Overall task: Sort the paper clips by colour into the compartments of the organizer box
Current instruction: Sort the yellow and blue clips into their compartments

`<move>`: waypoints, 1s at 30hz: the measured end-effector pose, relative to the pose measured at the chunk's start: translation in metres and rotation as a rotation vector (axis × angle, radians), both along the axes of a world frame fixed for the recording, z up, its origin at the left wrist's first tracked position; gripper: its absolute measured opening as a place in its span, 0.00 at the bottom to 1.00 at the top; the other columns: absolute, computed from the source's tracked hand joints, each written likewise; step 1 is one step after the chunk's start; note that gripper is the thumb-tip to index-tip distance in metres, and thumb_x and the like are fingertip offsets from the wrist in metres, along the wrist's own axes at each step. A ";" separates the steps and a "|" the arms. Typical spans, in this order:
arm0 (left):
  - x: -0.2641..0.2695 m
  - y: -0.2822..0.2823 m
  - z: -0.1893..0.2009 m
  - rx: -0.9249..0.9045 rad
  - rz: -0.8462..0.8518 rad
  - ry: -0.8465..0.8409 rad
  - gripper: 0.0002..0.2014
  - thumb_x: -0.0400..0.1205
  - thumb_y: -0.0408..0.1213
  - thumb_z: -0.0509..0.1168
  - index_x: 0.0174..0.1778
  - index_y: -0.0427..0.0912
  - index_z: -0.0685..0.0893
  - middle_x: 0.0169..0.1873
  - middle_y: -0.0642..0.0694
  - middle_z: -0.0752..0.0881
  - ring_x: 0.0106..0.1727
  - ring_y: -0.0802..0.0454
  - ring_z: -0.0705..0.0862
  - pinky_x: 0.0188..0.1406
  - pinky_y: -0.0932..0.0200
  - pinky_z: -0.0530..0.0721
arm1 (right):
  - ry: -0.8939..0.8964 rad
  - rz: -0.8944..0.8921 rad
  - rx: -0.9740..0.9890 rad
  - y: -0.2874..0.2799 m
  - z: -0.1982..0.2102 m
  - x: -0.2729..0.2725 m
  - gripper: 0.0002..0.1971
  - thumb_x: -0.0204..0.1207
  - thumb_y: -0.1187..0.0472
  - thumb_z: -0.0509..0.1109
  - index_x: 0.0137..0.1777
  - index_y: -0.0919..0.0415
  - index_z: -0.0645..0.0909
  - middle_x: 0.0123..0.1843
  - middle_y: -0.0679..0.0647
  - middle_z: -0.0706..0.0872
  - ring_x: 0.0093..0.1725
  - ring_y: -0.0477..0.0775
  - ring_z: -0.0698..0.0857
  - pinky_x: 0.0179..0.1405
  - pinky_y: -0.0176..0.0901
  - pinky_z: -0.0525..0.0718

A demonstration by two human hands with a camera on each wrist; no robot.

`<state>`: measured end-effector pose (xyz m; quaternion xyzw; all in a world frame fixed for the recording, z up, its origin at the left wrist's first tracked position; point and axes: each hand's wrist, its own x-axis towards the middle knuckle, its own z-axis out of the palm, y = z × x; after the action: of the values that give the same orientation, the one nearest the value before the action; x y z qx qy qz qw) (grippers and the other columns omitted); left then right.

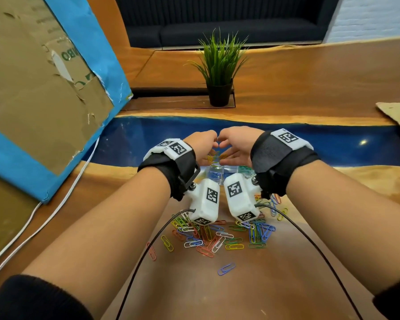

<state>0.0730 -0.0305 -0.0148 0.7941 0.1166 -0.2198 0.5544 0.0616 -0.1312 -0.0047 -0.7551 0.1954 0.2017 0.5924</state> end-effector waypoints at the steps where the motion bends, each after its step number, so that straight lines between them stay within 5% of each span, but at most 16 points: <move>1: 0.000 0.000 -0.001 0.006 0.001 -0.006 0.11 0.82 0.38 0.55 0.40 0.40 0.80 0.44 0.42 0.82 0.47 0.45 0.81 0.61 0.51 0.82 | 0.016 0.001 -0.021 0.000 0.000 0.001 0.17 0.80 0.59 0.61 0.66 0.66 0.75 0.51 0.66 0.84 0.48 0.59 0.86 0.56 0.51 0.87; 4: -0.001 -0.001 -0.003 0.004 0.011 -0.023 0.11 0.83 0.38 0.54 0.41 0.40 0.80 0.48 0.40 0.82 0.46 0.46 0.80 0.57 0.53 0.82 | 0.033 0.004 -0.088 0.000 0.000 0.000 0.16 0.82 0.59 0.59 0.65 0.68 0.74 0.43 0.64 0.83 0.44 0.58 0.86 0.63 0.51 0.84; 9: -0.003 0.001 -0.003 0.037 -0.003 -0.078 0.09 0.84 0.38 0.54 0.51 0.39 0.79 0.47 0.42 0.83 0.43 0.48 0.81 0.59 0.53 0.82 | 0.016 0.048 -0.115 0.000 -0.004 -0.004 0.18 0.83 0.59 0.59 0.68 0.68 0.74 0.61 0.66 0.83 0.52 0.59 0.85 0.63 0.52 0.84; 12: -0.003 0.006 -0.004 0.100 -0.097 -0.103 0.08 0.84 0.35 0.58 0.40 0.42 0.78 0.35 0.47 0.79 0.33 0.53 0.78 0.41 0.58 0.82 | -0.057 0.081 -0.147 -0.001 -0.009 -0.005 0.17 0.80 0.63 0.62 0.66 0.69 0.76 0.53 0.63 0.82 0.47 0.58 0.83 0.46 0.49 0.88; 14: -0.005 0.011 -0.005 0.179 -0.173 -0.137 0.10 0.83 0.33 0.59 0.36 0.42 0.77 0.33 0.46 0.79 0.31 0.51 0.78 0.36 0.59 0.81 | -0.110 0.147 -0.248 -0.002 -0.011 -0.006 0.10 0.77 0.65 0.65 0.57 0.64 0.80 0.49 0.61 0.82 0.39 0.56 0.83 0.33 0.41 0.84; 19: -0.013 0.024 -0.008 0.364 -0.278 -0.226 0.09 0.79 0.30 0.55 0.41 0.43 0.80 0.38 0.39 0.80 0.37 0.42 0.79 0.49 0.52 0.84 | -0.218 0.427 -0.839 0.008 -0.010 -0.010 0.09 0.73 0.60 0.70 0.49 0.64 0.87 0.41 0.57 0.87 0.37 0.54 0.81 0.40 0.42 0.82; 23: -0.016 0.029 -0.013 0.438 -0.308 -0.230 0.10 0.79 0.29 0.60 0.36 0.45 0.84 0.41 0.42 0.90 0.47 0.43 0.91 0.55 0.45 0.88 | -0.249 0.558 -1.072 0.023 -0.013 -0.011 0.09 0.72 0.62 0.72 0.34 0.60 0.77 0.32 0.52 0.80 0.35 0.55 0.81 0.28 0.40 0.76; 27: -0.018 0.031 -0.018 0.403 -0.311 -0.197 0.11 0.78 0.28 0.60 0.39 0.42 0.87 0.42 0.40 0.92 0.45 0.45 0.92 0.54 0.45 0.89 | -0.206 0.647 -1.183 0.037 -0.017 -0.010 0.16 0.75 0.59 0.71 0.30 0.60 0.69 0.30 0.52 0.73 0.28 0.50 0.75 0.38 0.42 0.77; 30: -0.019 0.033 -0.019 0.396 -0.311 -0.191 0.09 0.77 0.28 0.62 0.42 0.39 0.88 0.40 0.40 0.92 0.44 0.44 0.92 0.53 0.45 0.89 | -0.192 0.724 -1.252 0.043 -0.016 -0.010 0.12 0.75 0.58 0.72 0.35 0.62 0.73 0.31 0.52 0.74 0.39 0.54 0.81 0.41 0.42 0.79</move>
<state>0.0537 0.0025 -0.0343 0.9126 -0.0189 -0.1991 0.3565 0.0520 -0.0879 -0.0209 -0.9841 -0.0409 0.1682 -0.0400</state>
